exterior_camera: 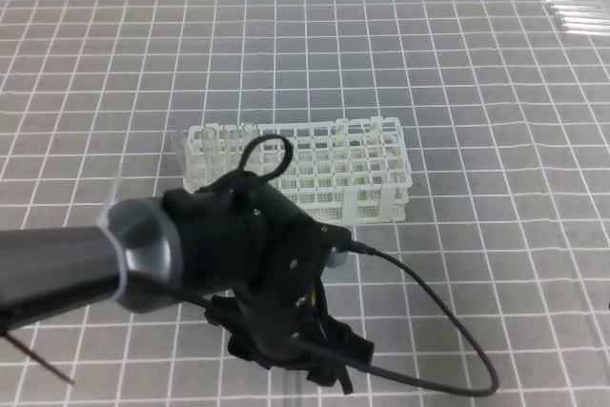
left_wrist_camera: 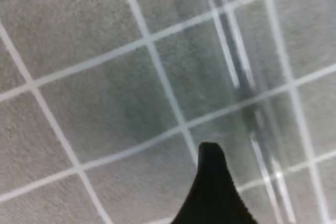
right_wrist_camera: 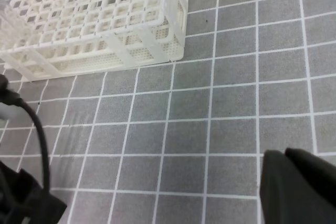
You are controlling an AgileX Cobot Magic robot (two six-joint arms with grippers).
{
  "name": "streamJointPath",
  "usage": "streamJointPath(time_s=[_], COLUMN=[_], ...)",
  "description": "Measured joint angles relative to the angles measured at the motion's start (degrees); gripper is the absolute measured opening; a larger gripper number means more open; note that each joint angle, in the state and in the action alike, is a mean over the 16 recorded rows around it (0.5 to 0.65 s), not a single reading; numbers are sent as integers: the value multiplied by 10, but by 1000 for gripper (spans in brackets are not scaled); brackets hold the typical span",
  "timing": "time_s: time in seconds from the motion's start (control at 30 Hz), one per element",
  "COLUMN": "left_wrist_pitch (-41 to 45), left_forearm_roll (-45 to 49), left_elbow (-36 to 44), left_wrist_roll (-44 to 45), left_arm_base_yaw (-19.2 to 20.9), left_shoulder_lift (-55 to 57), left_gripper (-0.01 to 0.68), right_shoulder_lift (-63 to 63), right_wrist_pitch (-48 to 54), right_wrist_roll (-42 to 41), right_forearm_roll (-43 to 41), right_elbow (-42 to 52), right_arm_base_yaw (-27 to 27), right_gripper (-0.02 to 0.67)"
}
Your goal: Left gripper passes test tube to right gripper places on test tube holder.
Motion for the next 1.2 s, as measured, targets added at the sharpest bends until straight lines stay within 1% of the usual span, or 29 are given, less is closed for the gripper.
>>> streamJointPath(time_s=[0.23, 0.53, 0.73, 1.07, 1.2], left_wrist_pitch=[0, 4, 9, 17, 19], left_forearm_roll=[23, 44, 49, 60, 66], left_elbow=[0, 0, -1, -1, -1], left_wrist_roll=[5, 22, 37, 69, 83], left_arm_base_yaw=[0, 0, 0, 0, 0], left_shoulder_lift=[20, 39, 44, 43, 38], left_gripper=[412, 364, 287, 119, 83], right_shoulder_lift=[0, 0, 0, 0, 0], right_wrist_pitch=[4, 1, -2, -4, 0], right_wrist_roll=[0, 0, 0, 0, -2], right_forearm_roll=[1, 1, 1, 3, 5], right_elbow=[0, 0, 0, 0, 0], right_arm_base_yaw=[0, 0, 0, 0, 0], right_gripper=[-13, -13, -13, -13, -13])
